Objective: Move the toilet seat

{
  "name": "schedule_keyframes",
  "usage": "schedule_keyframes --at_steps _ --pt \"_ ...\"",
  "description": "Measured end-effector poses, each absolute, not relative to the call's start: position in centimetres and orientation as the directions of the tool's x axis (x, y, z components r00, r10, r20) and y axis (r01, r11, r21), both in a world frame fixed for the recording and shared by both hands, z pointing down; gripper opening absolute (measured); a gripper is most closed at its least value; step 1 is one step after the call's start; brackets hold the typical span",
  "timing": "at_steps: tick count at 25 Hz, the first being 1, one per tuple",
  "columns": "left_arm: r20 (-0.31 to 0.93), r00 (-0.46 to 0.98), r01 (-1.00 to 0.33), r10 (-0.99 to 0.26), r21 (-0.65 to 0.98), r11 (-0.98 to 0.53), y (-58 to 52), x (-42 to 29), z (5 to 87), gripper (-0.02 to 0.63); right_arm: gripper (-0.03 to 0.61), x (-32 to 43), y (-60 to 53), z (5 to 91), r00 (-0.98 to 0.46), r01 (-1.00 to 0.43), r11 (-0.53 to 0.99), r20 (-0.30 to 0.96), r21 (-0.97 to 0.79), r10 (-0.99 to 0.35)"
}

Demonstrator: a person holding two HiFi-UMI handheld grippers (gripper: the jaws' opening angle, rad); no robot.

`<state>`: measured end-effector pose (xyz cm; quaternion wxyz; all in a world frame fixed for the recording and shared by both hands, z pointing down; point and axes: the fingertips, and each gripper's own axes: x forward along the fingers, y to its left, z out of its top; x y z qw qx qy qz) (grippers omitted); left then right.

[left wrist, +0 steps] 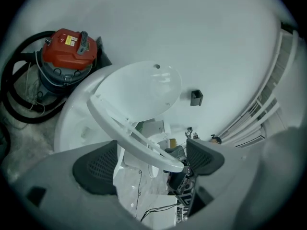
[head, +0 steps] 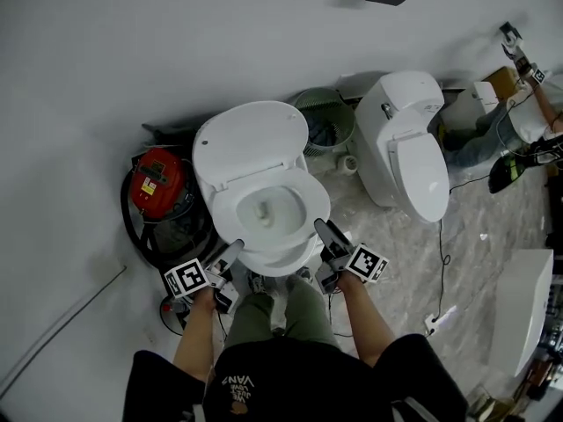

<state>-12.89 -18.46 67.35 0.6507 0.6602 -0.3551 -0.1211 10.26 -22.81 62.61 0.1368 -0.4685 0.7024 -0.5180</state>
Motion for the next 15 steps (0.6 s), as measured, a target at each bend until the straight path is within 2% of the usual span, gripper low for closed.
schedule_keyframes --at_steps 9,15 --pt "0.262 0.644 -0.311 -0.719 0.948 0.067 -21.8 -13.7 64.6 0.451 0.339 9.5 -26.7 59.4 -0.612 -0.467 0.165 0.184 -0.869 -0.769" --pt "0.197 0.544 -0.257 -0.816 0.965 0.061 -24.8 -14.7 62.6 0.453 0.336 8.9 -29.5 57.7 -0.672 -0.418 0.219 0.138 -0.882 -0.728"
